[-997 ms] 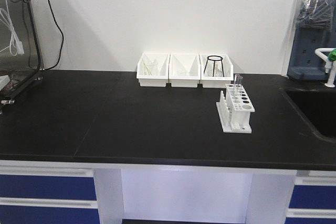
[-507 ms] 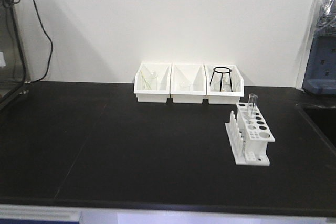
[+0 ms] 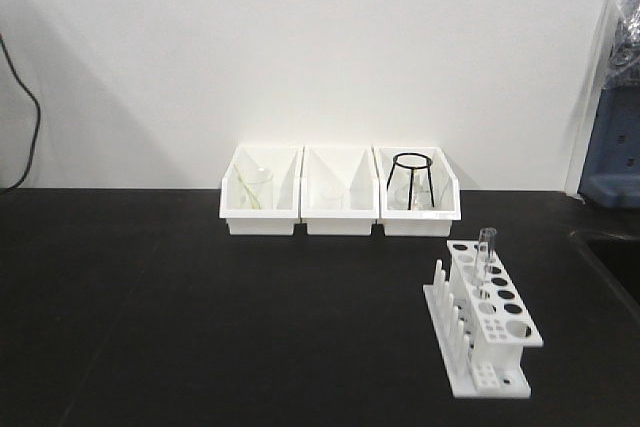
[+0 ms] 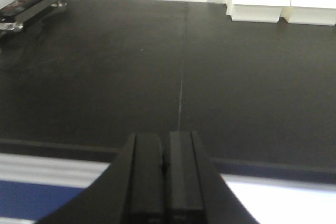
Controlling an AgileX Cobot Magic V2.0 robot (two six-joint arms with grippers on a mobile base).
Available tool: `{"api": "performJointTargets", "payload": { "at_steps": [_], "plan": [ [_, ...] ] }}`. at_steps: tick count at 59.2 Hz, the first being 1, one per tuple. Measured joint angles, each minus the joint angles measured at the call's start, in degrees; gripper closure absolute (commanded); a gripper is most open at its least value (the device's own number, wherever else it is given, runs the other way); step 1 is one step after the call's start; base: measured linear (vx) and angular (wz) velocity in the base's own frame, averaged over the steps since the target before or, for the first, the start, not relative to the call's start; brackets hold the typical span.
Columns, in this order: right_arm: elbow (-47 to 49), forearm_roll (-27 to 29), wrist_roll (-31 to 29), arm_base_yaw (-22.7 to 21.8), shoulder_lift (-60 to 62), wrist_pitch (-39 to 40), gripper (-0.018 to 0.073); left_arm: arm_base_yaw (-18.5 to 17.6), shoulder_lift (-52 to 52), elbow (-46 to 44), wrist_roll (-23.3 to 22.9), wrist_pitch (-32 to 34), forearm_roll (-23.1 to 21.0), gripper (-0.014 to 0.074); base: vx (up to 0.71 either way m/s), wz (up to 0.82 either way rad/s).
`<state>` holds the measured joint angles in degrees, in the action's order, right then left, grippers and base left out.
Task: Flip and reinsert test tube from rack
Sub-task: 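Move the right gripper down around a clear test tube in the rack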
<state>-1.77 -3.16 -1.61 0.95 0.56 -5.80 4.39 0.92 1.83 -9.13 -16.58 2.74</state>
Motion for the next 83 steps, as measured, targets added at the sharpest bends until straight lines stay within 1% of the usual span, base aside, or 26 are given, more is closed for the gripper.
{"api": "performJointTargets", "payload": {
  "at_steps": [36, 83],
  "plan": [
    [0.0, 0.0, 0.0, 0.0, 0.0, 0.0, 0.0568, 0.0, 0.0, 0.0, 0.0, 0.0, 0.0, 0.0603, 0.25, 0.01],
    [0.0, 0.0, -0.1, 0.0, 0.0, 0.0, 0.0568, 0.0, 0.0, 0.0, 0.0, 0.0, 0.0, 0.0603, 0.06, 0.00]
  ]
}}
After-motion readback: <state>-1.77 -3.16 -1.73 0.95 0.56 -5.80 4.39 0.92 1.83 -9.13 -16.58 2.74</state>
